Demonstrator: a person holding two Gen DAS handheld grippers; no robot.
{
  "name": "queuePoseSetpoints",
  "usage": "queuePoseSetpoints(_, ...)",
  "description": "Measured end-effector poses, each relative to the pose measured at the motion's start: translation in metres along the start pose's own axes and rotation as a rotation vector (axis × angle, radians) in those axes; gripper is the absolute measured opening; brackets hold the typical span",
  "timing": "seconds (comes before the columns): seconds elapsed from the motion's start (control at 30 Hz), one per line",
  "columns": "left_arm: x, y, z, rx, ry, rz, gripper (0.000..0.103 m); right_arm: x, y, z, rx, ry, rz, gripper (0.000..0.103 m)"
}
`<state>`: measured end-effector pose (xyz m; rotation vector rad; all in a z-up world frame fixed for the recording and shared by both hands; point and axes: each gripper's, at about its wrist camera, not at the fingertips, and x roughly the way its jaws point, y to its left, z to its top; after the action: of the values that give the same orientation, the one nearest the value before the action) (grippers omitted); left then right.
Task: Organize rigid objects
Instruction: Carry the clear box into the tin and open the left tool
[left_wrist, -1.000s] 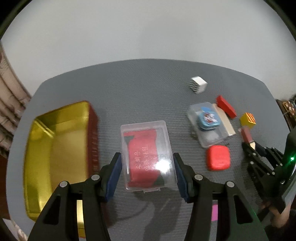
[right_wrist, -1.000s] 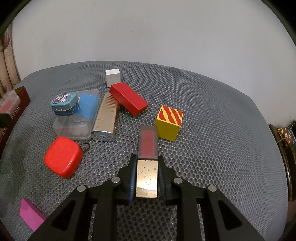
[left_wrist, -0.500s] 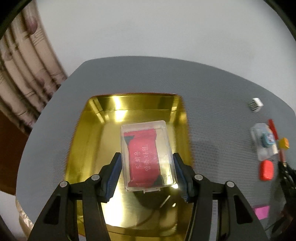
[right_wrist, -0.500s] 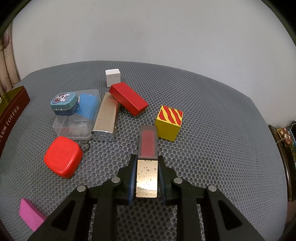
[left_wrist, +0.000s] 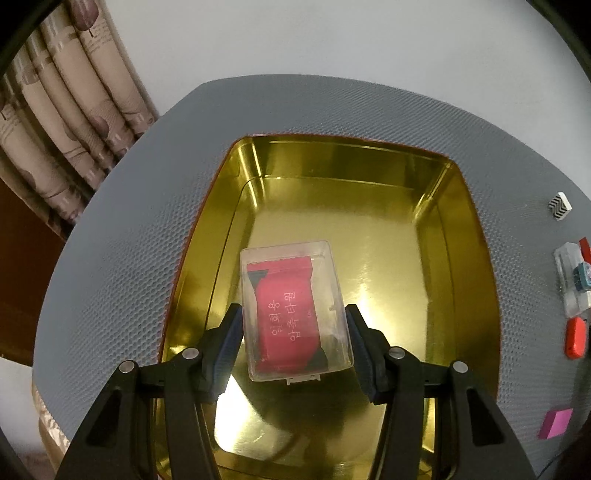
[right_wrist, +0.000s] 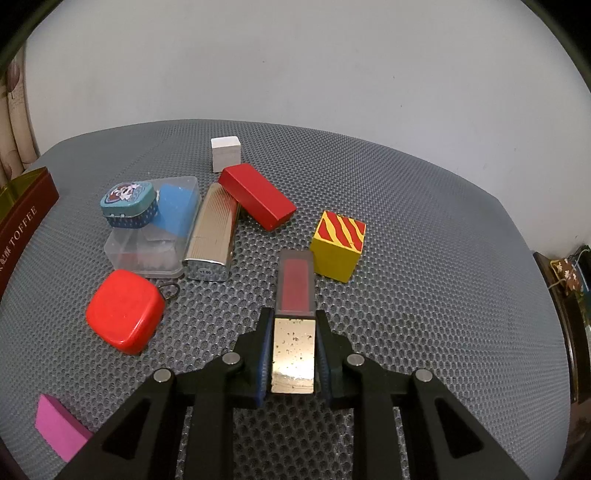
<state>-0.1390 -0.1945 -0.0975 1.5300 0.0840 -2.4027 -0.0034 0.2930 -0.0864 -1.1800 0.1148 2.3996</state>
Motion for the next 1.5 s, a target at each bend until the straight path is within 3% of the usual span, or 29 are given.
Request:
queuePoseSetpoints(0.97, 0.005, 0.017, -0.003, -0.041, -0.002, -0.020, 0.054, -0.006, 0.001, -0.003, -0.015, -0.002, -0.013, 0.022)
queuePoseSetpoints(1.13, -0.004, 0.017, -0.002, -0.041, -0.025, -0.017, 0.061, -0.006, 0.001, -0.003, -0.015, -0.002, -0.013, 0.022)
queuePoseSetpoints(1.5, -0.048, 0.030, -0.018, -0.096, -0.108, -0.002, 0.066, -0.006, -0.004, -0.003, 0.007, 0.004, 0.013, 0.020)
